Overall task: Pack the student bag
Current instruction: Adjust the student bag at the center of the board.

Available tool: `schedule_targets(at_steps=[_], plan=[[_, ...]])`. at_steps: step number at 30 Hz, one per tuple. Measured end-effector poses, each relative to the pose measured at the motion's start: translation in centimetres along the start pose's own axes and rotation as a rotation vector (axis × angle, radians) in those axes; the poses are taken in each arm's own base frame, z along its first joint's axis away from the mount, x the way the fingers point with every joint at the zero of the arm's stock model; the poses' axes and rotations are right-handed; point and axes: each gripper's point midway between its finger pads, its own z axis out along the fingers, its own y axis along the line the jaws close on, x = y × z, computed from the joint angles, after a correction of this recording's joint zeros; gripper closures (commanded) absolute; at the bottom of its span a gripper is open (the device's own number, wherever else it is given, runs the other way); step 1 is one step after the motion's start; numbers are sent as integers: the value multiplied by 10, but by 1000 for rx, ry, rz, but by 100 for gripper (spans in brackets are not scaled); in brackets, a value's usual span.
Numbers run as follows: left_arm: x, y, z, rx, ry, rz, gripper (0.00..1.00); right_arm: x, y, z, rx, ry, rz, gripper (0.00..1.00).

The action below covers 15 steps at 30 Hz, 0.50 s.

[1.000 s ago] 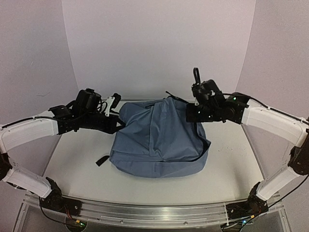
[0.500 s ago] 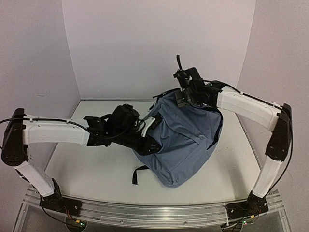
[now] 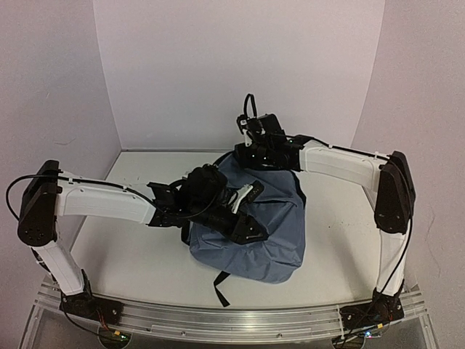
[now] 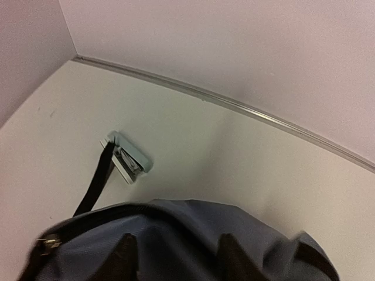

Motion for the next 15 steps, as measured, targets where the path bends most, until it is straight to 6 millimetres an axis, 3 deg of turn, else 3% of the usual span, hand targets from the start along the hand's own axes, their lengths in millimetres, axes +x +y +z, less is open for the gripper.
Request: schedule_targets(at_steps=[3,5,9,12,15], plan=[[-8,-14,-19,-10,-44,22,19,-20,4,-12,-14,-67,48,15],[-18,-25,-45,-29,-103,37,14,-28,2,-28,-18,-92,70,12],[-38,-34,-100,-114,-213,34,11,-48,-5,-73,-37,-142,133,15],[-49,-16,-132,-206,-269,-26,11,-66,-6,-103,-74,-185,200,30],[-55,36,-156,-339,-300,-144,11,-70,-2,-115,-101,-185,251,40]])
